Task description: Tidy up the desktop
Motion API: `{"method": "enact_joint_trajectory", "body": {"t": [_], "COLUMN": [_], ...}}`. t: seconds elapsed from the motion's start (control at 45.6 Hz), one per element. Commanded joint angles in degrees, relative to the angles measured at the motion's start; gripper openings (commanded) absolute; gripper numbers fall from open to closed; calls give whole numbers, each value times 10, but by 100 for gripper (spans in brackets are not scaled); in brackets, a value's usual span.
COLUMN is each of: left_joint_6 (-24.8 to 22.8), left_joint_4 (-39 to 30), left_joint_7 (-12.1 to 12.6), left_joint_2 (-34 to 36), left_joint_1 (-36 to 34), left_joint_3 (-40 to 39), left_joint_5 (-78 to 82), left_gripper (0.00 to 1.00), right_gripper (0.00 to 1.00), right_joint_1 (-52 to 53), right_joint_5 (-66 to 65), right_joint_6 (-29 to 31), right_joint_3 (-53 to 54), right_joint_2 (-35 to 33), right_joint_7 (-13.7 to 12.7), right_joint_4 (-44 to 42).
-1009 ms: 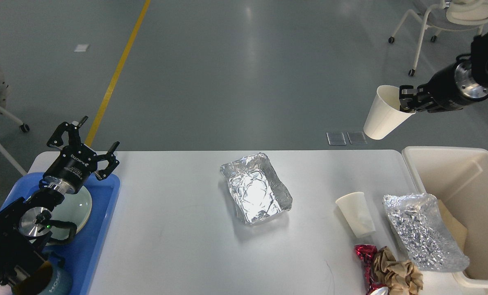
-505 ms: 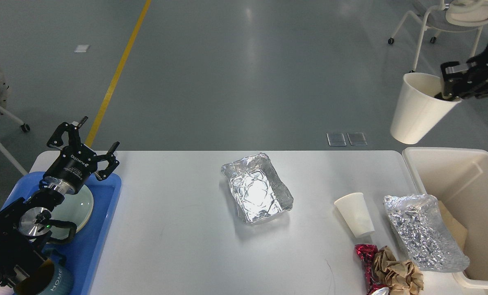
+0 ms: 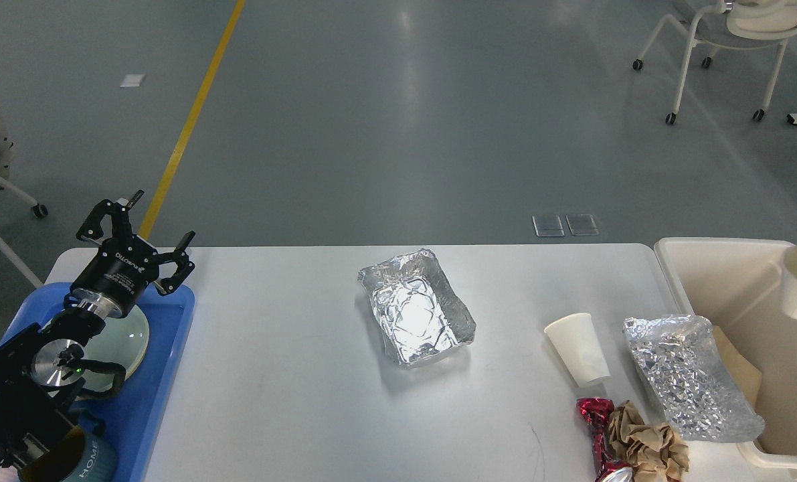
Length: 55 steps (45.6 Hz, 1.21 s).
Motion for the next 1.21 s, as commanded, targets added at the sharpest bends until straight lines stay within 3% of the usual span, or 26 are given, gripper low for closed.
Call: {"method": "enact_joint_trajectory", "body": {"t": [0.0, 0.11, 0.132, 0.197, 0.219, 0.241, 0.614, 0.702, 0.79, 0.899, 1.053, 1.185], "left_joint_6": [0, 0, 0, 0, 0, 0, 0, 0, 0, 0, 0, 0], "left_joint_4": [0, 0, 0, 0, 0, 0, 0, 0, 0, 0, 0, 0], "left_joint_7": [0, 0, 0, 0, 0, 0, 0, 0, 0, 0, 0, 0], "left_joint_2": [0, 0, 0, 0, 0, 0, 0, 0, 0, 0, 0, 0], "left_joint_1": [0, 0, 1, 0, 0, 1, 0, 1, 0, 1, 1, 1], "left_joint_3": [0, 1, 0, 0, 0, 0, 0, 0, 0, 0, 0, 0], "left_joint_5": [0, 0, 0, 0, 0, 0, 0, 0, 0, 0, 0, 0], "left_gripper": [100, 100, 100, 100, 100, 100, 100, 100, 100, 100, 100, 100], "right_gripper": [0, 0, 4, 40, 62, 100, 100, 100, 100, 100, 100, 100], "right_joint_1": [-116, -181, -182, -182, -182, -182, -145, -77, 52, 284, 561, 703], "right_joint_5": [63, 82, 83, 83, 83, 83, 82, 80, 72, 46, 21, 28], "right_joint_6": [-7, -10, -10, -10, -10, -10, 0, 24, 97, 207, 259, 344], "right_joint_3": [14, 16, 16, 16, 16, 16, 16, 9, 6, -7, -16, 48], "right_joint_2": [61, 98, 101, 103, 102, 103, 89, 80, 57, 37, 48, 71], "right_joint_7": [3, 16, 19, 20, 20, 20, 20, 20, 22, 22, 15, 15], "right_joint_4": [-104, -169, -173, -174, -174, -176, -166, -122, -37, 155, 424, 525]}}
